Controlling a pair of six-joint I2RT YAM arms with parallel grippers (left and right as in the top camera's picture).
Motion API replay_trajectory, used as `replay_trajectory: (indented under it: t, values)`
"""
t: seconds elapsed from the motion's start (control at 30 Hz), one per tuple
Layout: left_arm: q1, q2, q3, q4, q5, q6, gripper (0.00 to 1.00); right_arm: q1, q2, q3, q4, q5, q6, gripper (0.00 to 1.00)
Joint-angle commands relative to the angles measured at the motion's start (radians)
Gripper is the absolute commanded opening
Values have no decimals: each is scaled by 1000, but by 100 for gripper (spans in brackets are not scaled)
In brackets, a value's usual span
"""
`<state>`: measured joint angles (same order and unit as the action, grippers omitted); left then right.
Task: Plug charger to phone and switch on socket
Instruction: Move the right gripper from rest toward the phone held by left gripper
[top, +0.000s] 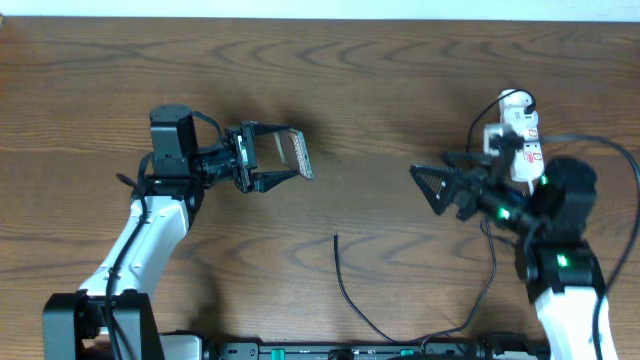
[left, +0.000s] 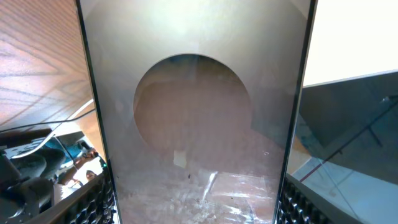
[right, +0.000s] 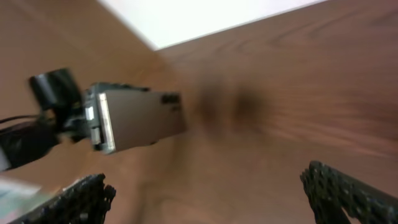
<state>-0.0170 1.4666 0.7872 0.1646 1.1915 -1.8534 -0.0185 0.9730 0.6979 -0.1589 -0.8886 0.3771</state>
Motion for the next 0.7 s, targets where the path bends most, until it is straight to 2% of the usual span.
replay_trajectory:
  t: [0.0,0.13,0.27,0.3,0.47,0.67]
  values:
    - [-3,-18,30,9,4,24,7,-6,136,28,40,-193,124,99]
    - [-3,-18,30,9,4,28,7,-4,240,28,99,-192,326,99]
    - [-3,-18,30,8,-11,54,7,47,328,28,303,-330,354,94]
    - [-2,-18,30,5,-19,64,7,67,336,28,331,-329,364,97]
    - [-3,-16,30,-85,-44,134,7,178,340,28,381,-266,340,99]
    - [-3,-16,30,-211,-84,211,7,244,340,28,380,-261,255,99]
